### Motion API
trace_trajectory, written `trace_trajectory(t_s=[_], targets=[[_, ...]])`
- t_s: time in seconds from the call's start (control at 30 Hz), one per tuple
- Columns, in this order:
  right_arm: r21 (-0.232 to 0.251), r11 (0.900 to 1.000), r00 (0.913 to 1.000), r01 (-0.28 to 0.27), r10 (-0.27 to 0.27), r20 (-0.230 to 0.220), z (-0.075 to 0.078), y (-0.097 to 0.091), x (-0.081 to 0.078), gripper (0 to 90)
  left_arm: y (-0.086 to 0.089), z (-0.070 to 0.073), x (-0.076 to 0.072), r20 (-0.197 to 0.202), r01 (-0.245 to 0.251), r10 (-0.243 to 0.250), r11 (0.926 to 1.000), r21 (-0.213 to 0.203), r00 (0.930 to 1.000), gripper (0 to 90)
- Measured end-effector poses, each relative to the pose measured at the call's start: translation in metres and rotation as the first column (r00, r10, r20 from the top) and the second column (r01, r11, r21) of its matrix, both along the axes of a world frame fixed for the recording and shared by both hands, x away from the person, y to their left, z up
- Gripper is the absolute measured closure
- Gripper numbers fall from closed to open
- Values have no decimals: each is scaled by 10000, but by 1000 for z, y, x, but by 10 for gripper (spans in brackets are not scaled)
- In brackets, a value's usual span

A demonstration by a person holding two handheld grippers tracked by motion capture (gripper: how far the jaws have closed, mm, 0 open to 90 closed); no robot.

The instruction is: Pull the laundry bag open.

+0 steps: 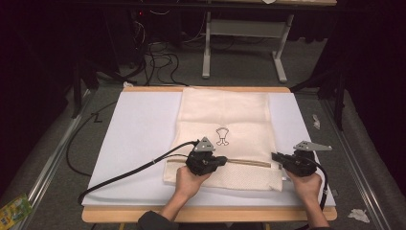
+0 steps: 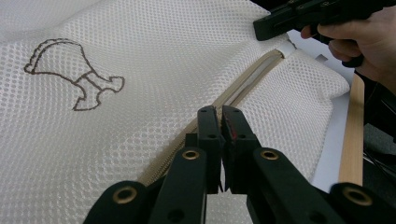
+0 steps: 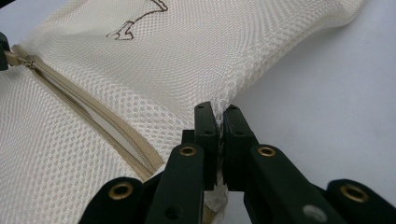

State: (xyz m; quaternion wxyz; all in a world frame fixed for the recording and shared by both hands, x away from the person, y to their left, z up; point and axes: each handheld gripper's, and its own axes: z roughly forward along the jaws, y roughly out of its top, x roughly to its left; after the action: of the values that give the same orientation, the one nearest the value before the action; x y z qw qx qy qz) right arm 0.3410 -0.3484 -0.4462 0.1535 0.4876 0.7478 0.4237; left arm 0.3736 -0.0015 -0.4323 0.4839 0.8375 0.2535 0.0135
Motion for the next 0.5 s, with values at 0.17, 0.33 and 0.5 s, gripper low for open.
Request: trace_trajectory(t_s=[0.17,0.33,0.5], targets=[[27,10000,10000,9,-9,0,1,1,0,876,1,1,0,57,13,-12,10000,-91,10000,870],[-7,10000,10000,-27,27,22,1,1,0,876,2,1,0,-15,6,-6,9999,-110,10000,870],[-43,10000,10000,-13,13,39,1,1,0,876,4,2,-2,40,-6,7,10000,-79,10000,870]])
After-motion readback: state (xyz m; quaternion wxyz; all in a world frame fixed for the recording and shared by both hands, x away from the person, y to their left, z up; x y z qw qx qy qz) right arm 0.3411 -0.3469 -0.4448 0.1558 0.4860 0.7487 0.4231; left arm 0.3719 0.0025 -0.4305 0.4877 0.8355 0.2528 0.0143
